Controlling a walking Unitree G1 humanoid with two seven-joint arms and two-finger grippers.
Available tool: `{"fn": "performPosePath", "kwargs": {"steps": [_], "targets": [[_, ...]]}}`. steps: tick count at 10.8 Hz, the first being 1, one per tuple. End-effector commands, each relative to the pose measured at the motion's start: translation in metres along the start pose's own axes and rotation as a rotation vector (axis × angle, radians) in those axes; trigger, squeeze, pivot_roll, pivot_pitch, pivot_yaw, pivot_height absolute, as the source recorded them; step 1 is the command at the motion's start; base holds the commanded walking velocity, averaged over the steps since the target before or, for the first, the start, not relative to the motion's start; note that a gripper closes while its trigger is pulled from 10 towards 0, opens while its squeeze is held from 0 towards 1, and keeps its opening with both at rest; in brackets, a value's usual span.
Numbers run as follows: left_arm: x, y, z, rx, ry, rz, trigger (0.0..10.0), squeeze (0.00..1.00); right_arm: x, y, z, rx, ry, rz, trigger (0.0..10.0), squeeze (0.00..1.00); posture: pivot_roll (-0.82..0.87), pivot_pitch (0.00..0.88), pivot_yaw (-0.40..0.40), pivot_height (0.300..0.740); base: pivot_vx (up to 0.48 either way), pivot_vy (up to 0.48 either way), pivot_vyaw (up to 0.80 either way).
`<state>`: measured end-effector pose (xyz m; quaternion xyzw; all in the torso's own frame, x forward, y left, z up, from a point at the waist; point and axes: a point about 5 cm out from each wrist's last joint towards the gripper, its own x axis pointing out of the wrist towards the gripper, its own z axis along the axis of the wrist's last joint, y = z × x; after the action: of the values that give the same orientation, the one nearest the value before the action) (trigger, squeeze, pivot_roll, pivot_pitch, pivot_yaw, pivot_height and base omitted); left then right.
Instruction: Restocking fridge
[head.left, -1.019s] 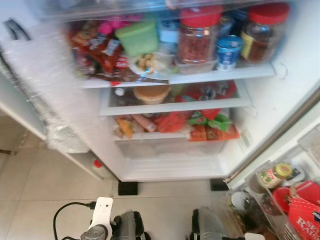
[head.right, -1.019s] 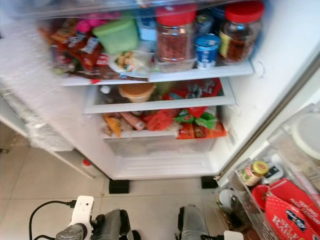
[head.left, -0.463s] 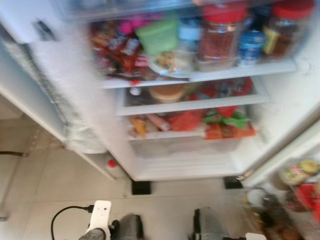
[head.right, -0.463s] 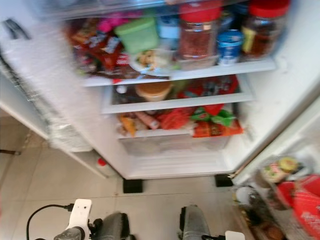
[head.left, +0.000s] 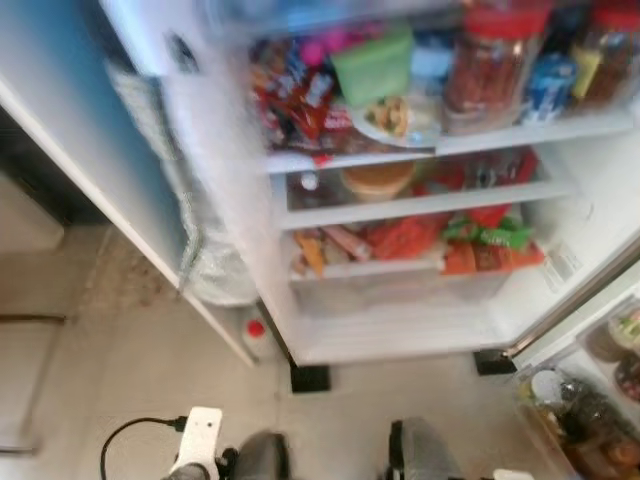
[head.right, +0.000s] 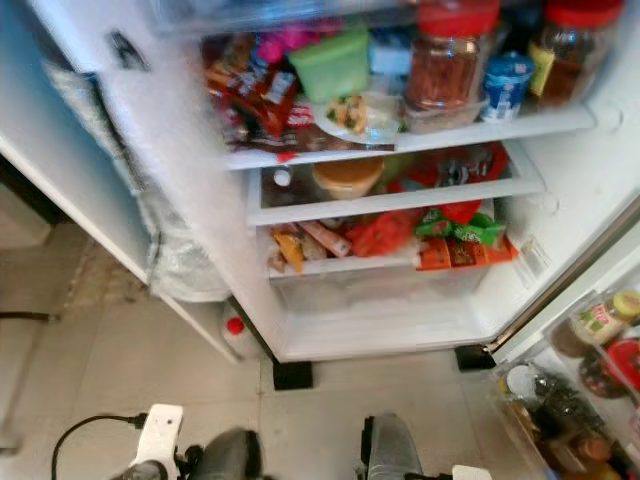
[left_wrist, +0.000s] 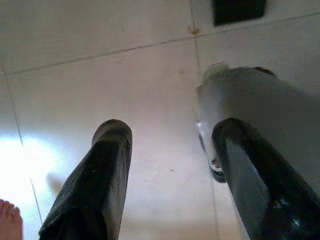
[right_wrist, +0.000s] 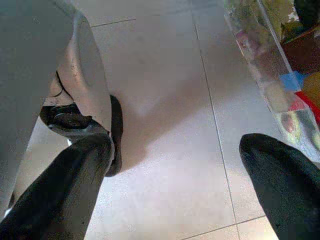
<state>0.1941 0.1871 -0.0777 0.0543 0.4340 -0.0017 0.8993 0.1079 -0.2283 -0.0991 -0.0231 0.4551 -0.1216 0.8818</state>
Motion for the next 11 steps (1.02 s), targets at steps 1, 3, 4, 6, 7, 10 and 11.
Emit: {"fn": "performPosePath", "kwargs": {"steps": [1, 3, 4, 6, 7, 10, 11], "targets": [[-0.0048, -0.0013, -0.0235, -0.006, 0.08, -0.014, 10.0, 0.0, -0.0033, 0.0209, -0.0093, 0.01, 0.031, 0.072, 10.0, 0.0, -0.11, 0.167, 0.115, 0.645, 0.0, 0.341, 0.0], [-0.0054, 0.0002, -0.0257, -0.005, 0.09, -0.012, 10.0, 0.0, -0.0035, 0.0214, -0.0102, 0.011, 0.037, 0.076, 10.0, 0.0, -0.11, 0.165, 0.117, 0.645, 0.0, 0.343, 0.0], [-0.0055, 0.001, -0.0261, -0.004, 0.092, -0.011, 10.0, 0.0, -0.0034, 0.0219, -0.0099, 0.011, 0.037, 0.08, 10.0, 0.0, -0.1, 0.173, 0.114, 0.645, 0.0, 0.345, 0.0], [-0.0054, 0.0025, -0.0256, -0.008, 0.093, -0.007, 10.0, 0.0, -0.0029, 0.0222, -0.009, 0.01, 0.038, 0.084, 10.0, 0.0, -0.11, 0.182, 0.106, 0.645, 0.0, 0.341, 0.0], [-0.0053, 0.0022, -0.0254, -0.01, 0.093, -0.007, 10.0, 0.0, -0.0027, 0.0219, -0.0089, 0.011, 0.039, 0.083, 10.0, 0.0, -0.11, 0.179, 0.105, 0.645, 0.0, 0.341, 0.0], [-0.0041, 0.0005, -0.0209, -0.013, 0.08, -0.015, 10.0, 0.0, -0.002, 0.0206, -0.007, 0.038, 0.036, 0.079, 10.0, 0.0, -0.1, 0.187, 0.104, 0.645, 0.0, 0.112, 0.0], [-0.0043, 0.0011, -0.0216, -0.021, 0.081, -0.013, 10.0, 0.0, -0.002, 0.0206, -0.0069, 0.041, 0.034, 0.069, 10.0, 0.0, -0.1, 0.191, 0.106, 0.649, 0.0, 0.0, 0.0]]}}
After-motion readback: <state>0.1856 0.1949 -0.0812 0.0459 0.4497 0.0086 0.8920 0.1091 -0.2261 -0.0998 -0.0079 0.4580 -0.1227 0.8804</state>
